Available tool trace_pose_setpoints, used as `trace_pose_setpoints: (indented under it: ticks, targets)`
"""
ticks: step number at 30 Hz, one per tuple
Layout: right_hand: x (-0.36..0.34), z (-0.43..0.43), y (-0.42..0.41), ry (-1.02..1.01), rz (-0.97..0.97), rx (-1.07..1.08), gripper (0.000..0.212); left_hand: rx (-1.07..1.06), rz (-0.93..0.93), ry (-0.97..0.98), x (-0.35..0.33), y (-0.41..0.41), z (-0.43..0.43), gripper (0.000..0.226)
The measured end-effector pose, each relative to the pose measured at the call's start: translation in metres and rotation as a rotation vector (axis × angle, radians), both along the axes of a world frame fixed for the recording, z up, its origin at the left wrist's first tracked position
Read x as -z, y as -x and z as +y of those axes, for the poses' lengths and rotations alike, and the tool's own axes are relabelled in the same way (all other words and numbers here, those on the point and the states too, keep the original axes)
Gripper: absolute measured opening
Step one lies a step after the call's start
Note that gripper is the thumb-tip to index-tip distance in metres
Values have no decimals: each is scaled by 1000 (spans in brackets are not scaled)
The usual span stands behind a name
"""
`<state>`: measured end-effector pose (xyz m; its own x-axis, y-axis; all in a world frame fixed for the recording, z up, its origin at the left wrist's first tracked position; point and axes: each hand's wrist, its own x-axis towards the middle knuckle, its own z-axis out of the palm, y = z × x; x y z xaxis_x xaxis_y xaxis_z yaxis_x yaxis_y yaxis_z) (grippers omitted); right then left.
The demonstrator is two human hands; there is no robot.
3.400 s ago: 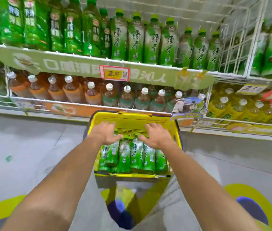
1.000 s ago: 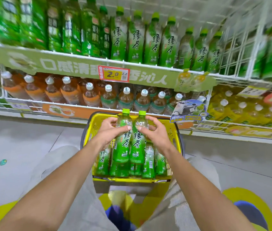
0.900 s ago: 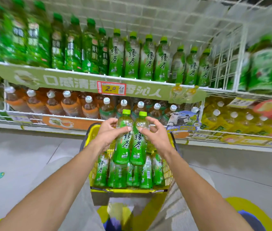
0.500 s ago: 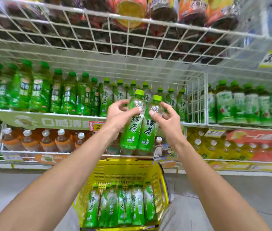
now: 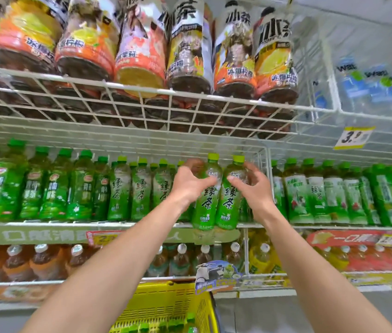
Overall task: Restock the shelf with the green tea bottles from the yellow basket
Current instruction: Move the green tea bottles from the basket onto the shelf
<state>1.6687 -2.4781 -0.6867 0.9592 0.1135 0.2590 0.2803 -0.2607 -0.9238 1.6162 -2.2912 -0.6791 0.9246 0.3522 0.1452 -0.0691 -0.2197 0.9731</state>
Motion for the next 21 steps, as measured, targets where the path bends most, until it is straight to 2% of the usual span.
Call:
trace_pose_setpoints:
  ticks: [6, 8, 11, 15, 21]
  targets:
    - [3, -1, -33, 54, 25, -76, 71, 20, 11, -9, 13, -32, 8, 56]
    - [4, 1, -45, 72, 46, -84, 70, 54, 40, -57, 17, -41, 12, 61]
    - [12, 7, -60, 118, 74, -86, 83, 72, 105, -169, 26, -52, 12, 76]
    - [36, 0, -79, 75, 144, -60, 106, 38, 133, -197, 31, -69, 7, 76]
    - [45, -1, -107, 123, 137, -85, 78, 40, 133, -247, 46, -87, 3, 69]
